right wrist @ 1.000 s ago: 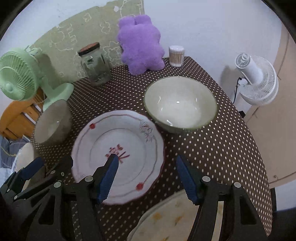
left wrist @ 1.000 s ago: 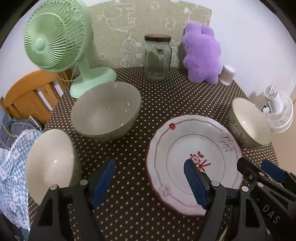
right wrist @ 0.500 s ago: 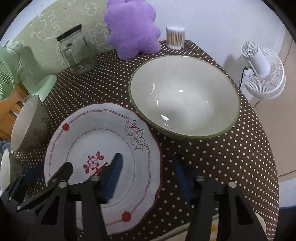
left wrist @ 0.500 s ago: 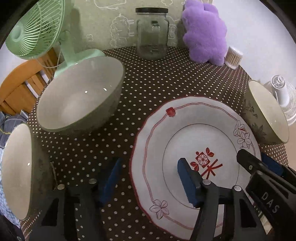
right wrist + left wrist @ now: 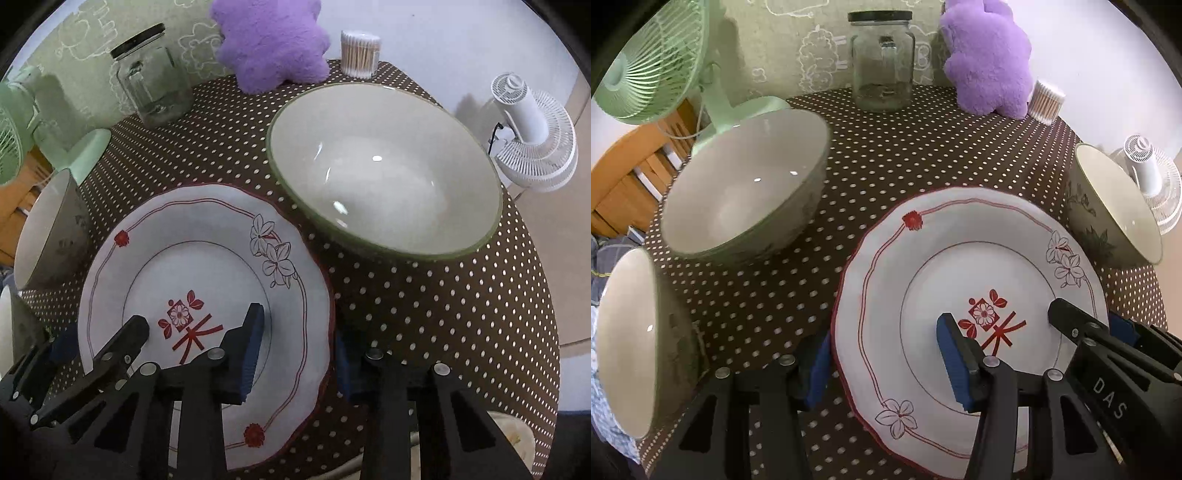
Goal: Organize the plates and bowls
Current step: 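Grasp the red-rimmed white plate rim with the right gripper and lift, then carry the red-rimmed plate with the right gripper toward the yellow plate stack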
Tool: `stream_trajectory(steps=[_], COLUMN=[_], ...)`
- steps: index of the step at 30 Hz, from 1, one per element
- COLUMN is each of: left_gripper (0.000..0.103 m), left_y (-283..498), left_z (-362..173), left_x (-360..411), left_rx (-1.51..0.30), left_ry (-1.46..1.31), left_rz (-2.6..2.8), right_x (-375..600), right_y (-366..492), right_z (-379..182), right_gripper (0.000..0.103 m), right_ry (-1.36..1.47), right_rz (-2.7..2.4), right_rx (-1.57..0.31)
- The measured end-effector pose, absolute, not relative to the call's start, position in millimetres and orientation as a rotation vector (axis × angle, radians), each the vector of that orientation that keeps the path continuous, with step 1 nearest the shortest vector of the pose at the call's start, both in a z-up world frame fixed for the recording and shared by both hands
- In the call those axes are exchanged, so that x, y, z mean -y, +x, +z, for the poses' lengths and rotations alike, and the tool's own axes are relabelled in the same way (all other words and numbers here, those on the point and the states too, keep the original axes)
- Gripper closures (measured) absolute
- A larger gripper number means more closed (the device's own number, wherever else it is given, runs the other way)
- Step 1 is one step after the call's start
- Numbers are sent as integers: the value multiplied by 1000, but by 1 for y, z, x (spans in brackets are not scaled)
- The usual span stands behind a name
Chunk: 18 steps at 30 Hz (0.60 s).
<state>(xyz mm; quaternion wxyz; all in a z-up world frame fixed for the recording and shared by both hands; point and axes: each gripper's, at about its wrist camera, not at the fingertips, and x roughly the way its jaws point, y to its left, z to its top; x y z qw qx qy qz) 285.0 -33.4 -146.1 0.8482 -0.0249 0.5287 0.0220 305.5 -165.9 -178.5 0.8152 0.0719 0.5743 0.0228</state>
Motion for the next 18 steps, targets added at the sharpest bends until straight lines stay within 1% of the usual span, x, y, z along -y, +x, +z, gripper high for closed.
stream_trajectory(steps=[7,18], left_gripper=[49,50], left_y=[252,178], left_z=[-142,-145], left_x=[16,-21], left_rx=[-1122,-1174], left_ry=[-50,-111], left_rz=[85,133], right_x=[144,106], right_y=[282,226], right_z=[-171,-166], right_gripper=[65,65], right_ry=[123,92], right_rz=[119,198], right_rx=[-1246,-1307])
